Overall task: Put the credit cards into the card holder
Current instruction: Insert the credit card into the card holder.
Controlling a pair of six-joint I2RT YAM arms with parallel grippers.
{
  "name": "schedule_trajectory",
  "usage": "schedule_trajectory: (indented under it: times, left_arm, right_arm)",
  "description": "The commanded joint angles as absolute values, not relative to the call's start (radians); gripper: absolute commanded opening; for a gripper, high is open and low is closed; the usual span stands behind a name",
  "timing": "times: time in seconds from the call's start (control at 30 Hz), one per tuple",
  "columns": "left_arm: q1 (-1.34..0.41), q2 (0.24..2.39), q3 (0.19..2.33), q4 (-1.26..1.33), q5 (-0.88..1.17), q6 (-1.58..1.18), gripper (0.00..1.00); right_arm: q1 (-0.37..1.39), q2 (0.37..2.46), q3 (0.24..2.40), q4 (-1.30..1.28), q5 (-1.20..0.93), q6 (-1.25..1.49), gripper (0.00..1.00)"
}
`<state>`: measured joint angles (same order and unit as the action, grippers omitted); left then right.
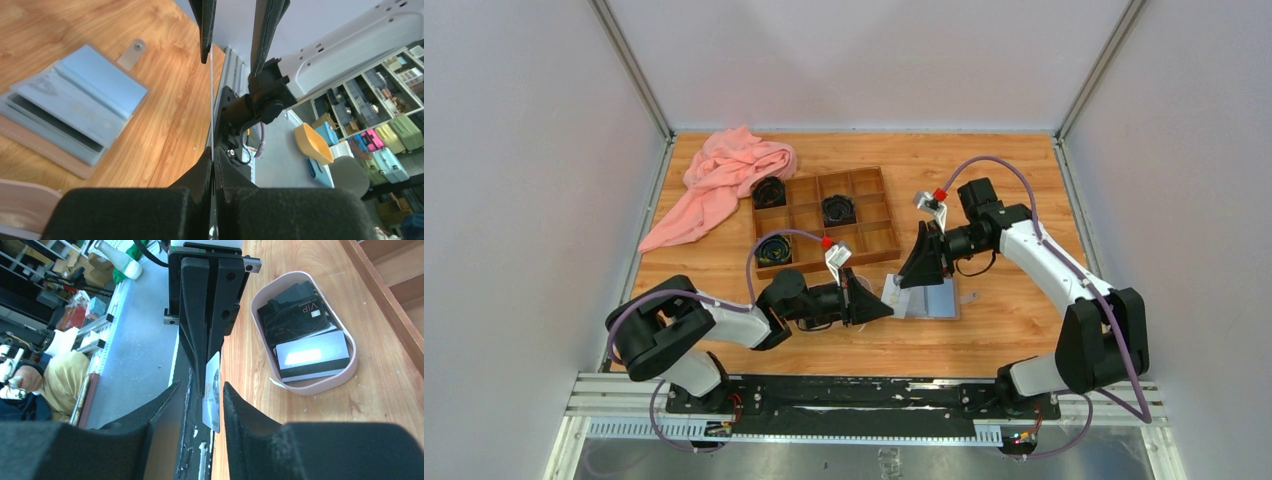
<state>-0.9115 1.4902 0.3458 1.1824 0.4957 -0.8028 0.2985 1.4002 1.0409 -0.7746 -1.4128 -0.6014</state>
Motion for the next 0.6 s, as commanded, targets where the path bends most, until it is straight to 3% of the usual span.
schedule_trajectory:
  times: [0.0,0.27,0.33,0.47,0.57]
  left_arm:
    - [-0.904,1.441,0.376,1.049,0.522,-0.737,0.00]
    - [-0.897,1.413,0.380,1.027,0.525,-0.731,0.00]
    - [-0.897,1.422,0.380,1.034,0.529,-0.734,0.00]
    - [-0.897,1.427,0.378,1.044,0.511,-0.746,0.00]
    - [-0.897,1.395,0.369,1.022,0.469,-0.749,0.16]
  right_arm:
    - [0.296,1.427,1.085,-0.940,-1.352,-0.744,0.35]
    - [0.309,1.471,1.112,-1.023,-1.314,-0.819,0.33]
    - [0.318,1.483,1.121,-1.040,-1.318,-0.830,0.28]
    - [0.328,1.500,1.138,-1.078,-1.310,-0.865,0.01]
    - [0.326,1.502,1.142,-1.095,-1.291,-0.884,0.00]
